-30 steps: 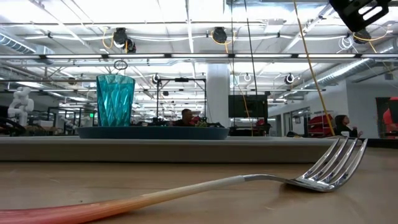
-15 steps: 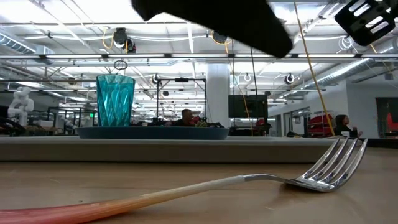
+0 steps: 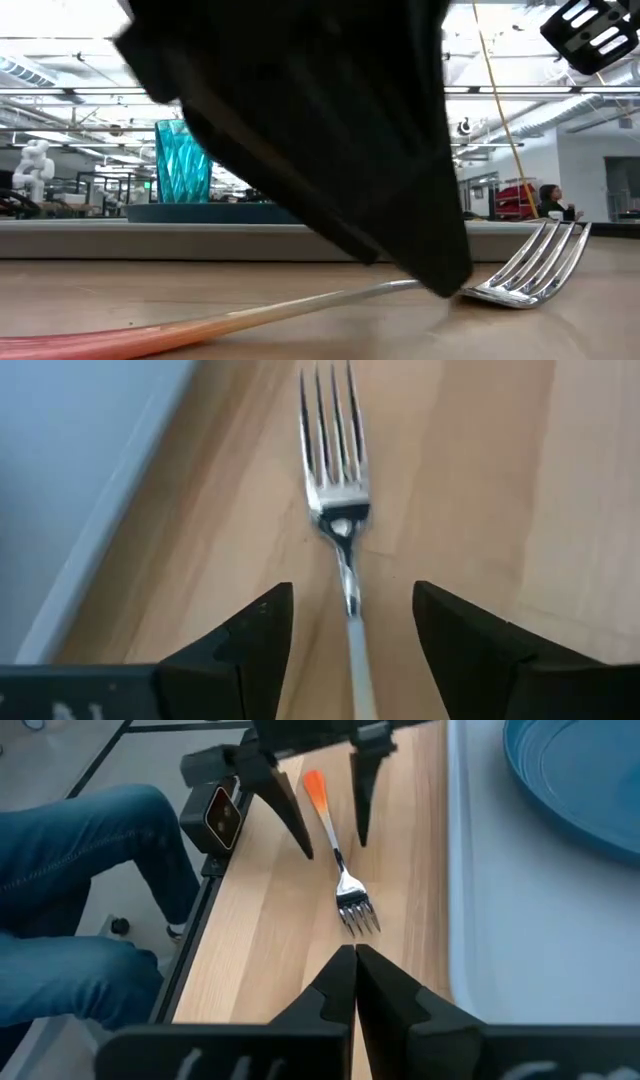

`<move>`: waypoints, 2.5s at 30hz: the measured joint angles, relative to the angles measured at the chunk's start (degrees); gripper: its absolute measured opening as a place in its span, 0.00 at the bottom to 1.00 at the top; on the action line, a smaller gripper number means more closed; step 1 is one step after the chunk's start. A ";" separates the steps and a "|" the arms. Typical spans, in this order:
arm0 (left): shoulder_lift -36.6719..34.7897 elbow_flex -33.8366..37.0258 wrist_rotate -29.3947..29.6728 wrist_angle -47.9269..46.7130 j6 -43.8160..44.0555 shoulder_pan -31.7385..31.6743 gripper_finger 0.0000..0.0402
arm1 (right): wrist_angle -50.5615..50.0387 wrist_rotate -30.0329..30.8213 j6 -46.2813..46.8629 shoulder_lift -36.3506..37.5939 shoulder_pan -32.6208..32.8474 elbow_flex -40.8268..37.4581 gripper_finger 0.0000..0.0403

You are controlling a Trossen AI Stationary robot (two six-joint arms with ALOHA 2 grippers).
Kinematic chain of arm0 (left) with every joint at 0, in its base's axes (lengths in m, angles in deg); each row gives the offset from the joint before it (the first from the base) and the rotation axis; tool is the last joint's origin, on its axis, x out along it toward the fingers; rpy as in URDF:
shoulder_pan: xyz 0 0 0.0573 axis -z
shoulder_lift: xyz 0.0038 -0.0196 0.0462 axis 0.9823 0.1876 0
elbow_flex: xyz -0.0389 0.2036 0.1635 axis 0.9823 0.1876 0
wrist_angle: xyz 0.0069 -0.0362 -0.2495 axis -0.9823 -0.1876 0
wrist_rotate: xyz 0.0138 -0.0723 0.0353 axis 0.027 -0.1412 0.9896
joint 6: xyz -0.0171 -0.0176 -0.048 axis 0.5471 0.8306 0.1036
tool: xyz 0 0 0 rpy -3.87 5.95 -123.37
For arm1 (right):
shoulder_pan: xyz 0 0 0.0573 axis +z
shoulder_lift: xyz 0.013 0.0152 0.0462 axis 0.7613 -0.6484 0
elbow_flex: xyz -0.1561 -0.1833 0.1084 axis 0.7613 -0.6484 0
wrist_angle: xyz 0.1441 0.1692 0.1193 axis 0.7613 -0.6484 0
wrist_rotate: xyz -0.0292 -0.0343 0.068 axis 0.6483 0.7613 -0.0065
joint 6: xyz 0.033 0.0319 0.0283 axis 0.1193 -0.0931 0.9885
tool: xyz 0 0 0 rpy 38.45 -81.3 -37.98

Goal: Pick and place plate/cup/fork/spoon on tray
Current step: Put the orange fork to the right of the blue plate on the gray serving tray

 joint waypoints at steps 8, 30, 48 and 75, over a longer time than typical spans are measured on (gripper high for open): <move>-0.25 2.50 -3.33 1.29 0.06 -1.39 0.47 | 0.01 0.00 -0.53 0.00 0.00 0.00 0.01; 0.02 1.64 -11.68 5.55 -7.51 -4.07 0.04 | -0.01 2.91 -0.80 0.00 0.02 0.00 0.01; -1.81 -1.97 -10.47 1.49 -8.83 -3.86 0.03 | -0.01 7.93 0.89 0.54 0.02 0.00 0.01; -8.71 -2.10 -0.69 -3.32 -14.23 -5.73 0.04 | -1.36 27.47 -0.35 7.91 10.22 -0.02 0.01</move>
